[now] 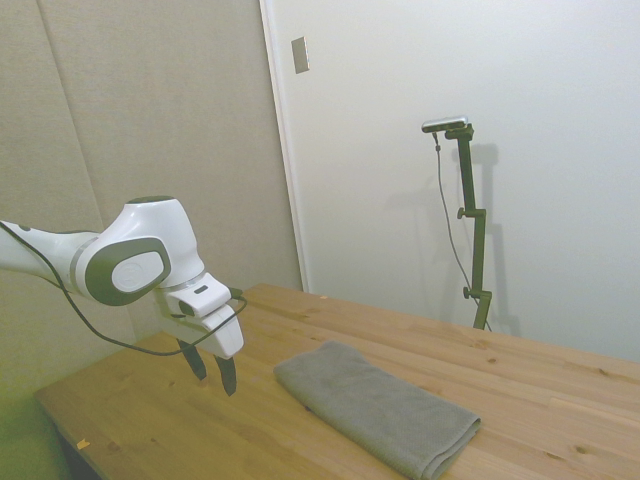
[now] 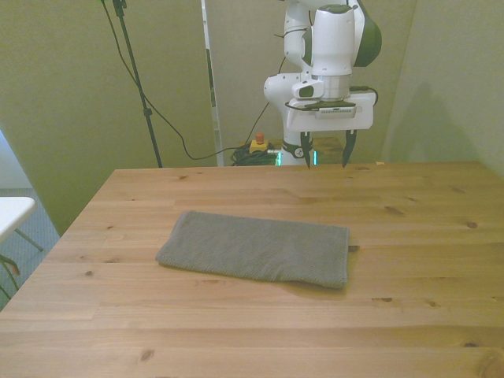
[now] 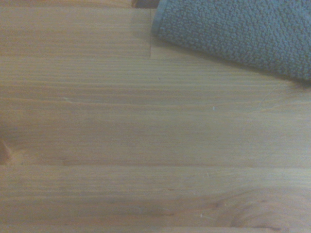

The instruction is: Fold the towel

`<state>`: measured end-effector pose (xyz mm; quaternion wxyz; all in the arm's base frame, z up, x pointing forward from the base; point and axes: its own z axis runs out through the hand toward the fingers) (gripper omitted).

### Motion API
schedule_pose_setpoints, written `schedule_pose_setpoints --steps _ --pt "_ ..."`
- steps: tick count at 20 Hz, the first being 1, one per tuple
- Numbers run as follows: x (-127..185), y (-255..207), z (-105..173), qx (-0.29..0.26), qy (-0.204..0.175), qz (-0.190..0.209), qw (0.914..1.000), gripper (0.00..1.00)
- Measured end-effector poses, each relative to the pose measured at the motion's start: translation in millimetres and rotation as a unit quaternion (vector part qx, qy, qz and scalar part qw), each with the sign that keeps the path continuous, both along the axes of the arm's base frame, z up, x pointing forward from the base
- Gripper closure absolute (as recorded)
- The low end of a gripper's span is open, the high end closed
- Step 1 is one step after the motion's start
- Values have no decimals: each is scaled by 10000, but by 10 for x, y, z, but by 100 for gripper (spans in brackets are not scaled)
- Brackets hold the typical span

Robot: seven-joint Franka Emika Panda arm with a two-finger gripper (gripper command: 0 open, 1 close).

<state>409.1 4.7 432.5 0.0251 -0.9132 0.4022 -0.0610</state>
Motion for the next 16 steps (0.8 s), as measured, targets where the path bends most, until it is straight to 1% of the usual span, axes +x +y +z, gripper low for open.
schedule_pose_setpoints --steps 4,6,8,11,14,16 --pt "53 -43 -20 112 -43 -21 9999 0" --pt "191 -62 -44 129 -120 -48 9998 0" --pt "415 -40 -77 130 -220 -119 9996 0" --pt "703 83 -107 -181 -271 -591 9977 0" --pt "1001 251 -149 -591 -340 -1022 9924 0" --pt "1218 375 -200 -821 -314 -1266 9881 0"
